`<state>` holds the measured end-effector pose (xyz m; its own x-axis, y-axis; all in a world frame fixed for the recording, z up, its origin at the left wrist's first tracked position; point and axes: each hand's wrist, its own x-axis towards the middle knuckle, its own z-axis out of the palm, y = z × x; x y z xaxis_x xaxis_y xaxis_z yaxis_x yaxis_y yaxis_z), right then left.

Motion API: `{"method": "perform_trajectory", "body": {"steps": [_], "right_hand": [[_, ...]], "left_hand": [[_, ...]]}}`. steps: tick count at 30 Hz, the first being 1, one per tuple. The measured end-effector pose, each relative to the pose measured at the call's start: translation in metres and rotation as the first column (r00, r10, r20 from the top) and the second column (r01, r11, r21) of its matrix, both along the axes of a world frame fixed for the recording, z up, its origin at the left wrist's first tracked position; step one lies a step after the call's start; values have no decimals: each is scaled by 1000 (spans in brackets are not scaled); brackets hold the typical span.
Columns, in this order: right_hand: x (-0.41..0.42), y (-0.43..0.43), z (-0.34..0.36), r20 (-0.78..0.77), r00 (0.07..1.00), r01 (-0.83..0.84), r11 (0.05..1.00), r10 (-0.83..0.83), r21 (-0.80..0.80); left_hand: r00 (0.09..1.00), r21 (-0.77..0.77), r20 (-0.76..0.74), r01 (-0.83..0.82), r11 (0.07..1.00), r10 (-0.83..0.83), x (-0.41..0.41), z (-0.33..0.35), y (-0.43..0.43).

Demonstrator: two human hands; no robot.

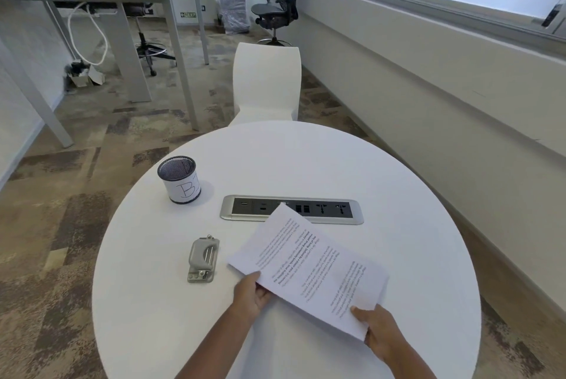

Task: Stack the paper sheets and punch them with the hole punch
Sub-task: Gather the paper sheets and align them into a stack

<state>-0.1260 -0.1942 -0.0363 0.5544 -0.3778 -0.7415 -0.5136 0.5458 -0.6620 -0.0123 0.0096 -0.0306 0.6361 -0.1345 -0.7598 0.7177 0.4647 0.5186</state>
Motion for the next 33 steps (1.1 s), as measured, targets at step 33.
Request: {"method": "perform_trajectory", "body": {"steps": [33], "right_hand": [[19, -23, 28, 261, 950, 45, 752, 170, -657]], "left_hand": [[664, 464, 642, 63, 884, -384, 43, 29, 22]]}}
